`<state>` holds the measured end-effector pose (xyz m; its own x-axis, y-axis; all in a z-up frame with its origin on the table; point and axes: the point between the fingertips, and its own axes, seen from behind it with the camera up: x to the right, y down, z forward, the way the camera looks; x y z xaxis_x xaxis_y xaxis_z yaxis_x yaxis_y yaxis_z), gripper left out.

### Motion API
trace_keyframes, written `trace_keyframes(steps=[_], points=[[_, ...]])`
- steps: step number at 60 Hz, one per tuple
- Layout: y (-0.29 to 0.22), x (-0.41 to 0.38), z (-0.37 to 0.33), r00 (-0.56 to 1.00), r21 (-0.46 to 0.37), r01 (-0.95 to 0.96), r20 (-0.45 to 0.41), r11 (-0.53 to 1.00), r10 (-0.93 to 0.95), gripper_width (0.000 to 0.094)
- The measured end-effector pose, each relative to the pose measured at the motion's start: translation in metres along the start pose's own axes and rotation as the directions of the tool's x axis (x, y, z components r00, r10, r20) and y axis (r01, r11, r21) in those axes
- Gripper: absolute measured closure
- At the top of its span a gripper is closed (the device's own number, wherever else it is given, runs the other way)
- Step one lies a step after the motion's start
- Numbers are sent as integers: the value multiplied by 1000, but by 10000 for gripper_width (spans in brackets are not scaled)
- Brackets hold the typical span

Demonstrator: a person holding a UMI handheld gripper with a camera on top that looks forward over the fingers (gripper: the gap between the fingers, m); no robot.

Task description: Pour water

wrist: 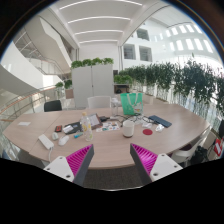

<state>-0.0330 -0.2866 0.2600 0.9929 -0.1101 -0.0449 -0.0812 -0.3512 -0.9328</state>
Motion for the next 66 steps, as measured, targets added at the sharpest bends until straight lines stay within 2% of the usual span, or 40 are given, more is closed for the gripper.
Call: trace_keyframes(steps=[18, 27, 38, 49, 60, 66], points=[[2, -9, -14, 999, 11, 42, -33, 999, -41, 124], [8, -32, 5, 998, 61, 56, 33, 997, -58, 128], [34, -82, 101, 989, 86, 78, 116, 993, -88, 119], [30, -151, 240, 969, 137, 122, 198, 983, -148, 121], [19, -182, 349, 950, 162, 167, 237, 973, -202, 118], [21, -187, 394, 953, 161, 166, 227, 973, -200, 120]])
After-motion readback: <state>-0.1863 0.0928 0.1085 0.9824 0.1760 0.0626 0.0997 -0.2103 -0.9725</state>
